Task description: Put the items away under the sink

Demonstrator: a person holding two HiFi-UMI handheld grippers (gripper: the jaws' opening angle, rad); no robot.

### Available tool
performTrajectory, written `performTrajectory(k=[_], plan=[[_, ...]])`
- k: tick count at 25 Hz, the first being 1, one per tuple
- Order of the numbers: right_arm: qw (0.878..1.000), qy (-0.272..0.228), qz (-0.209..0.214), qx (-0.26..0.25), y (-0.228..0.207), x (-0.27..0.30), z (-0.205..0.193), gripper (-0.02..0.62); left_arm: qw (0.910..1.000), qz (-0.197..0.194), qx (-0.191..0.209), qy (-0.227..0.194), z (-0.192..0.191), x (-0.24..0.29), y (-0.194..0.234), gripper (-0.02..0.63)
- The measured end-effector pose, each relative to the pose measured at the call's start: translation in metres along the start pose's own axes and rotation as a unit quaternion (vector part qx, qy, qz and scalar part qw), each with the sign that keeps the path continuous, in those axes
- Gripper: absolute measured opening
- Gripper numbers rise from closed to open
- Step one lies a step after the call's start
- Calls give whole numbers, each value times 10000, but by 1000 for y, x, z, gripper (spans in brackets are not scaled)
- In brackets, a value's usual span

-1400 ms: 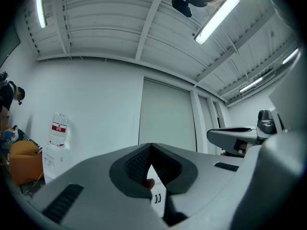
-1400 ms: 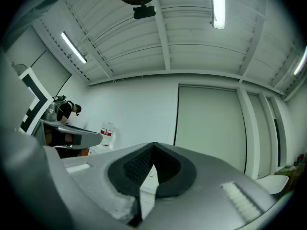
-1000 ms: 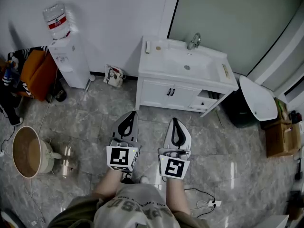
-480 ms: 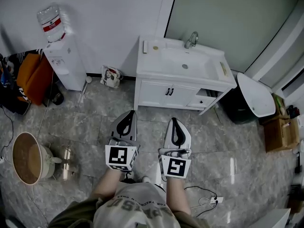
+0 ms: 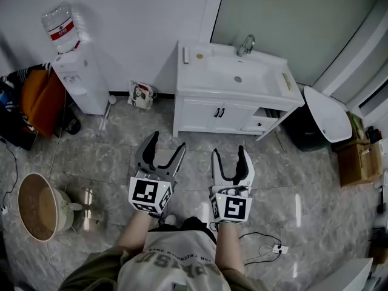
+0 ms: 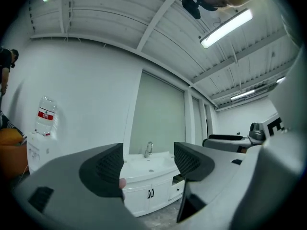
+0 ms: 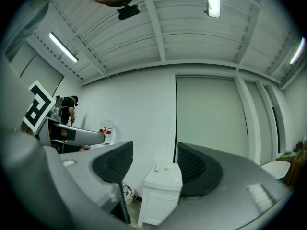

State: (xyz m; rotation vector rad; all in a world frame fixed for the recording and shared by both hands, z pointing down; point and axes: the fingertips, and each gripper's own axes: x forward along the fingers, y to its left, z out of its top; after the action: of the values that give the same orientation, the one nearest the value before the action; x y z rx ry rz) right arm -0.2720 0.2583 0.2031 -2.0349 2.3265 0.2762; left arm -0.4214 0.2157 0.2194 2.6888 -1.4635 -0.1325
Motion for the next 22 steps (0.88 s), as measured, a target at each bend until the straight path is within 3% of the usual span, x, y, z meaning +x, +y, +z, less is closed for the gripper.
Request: performTrajectory(k=[9,14,22], plan=[[9997,234,76,-41,-12,40,-23,282,9993,-76,-2,360,-21,40,16,336],[9996,233,107,97,-41,76,-39,282,9992,89,22,393,-27,78,24,336],[9986,167,491,118,-93,155,-48,282,9984,444,113,320,-19,161,30,336]])
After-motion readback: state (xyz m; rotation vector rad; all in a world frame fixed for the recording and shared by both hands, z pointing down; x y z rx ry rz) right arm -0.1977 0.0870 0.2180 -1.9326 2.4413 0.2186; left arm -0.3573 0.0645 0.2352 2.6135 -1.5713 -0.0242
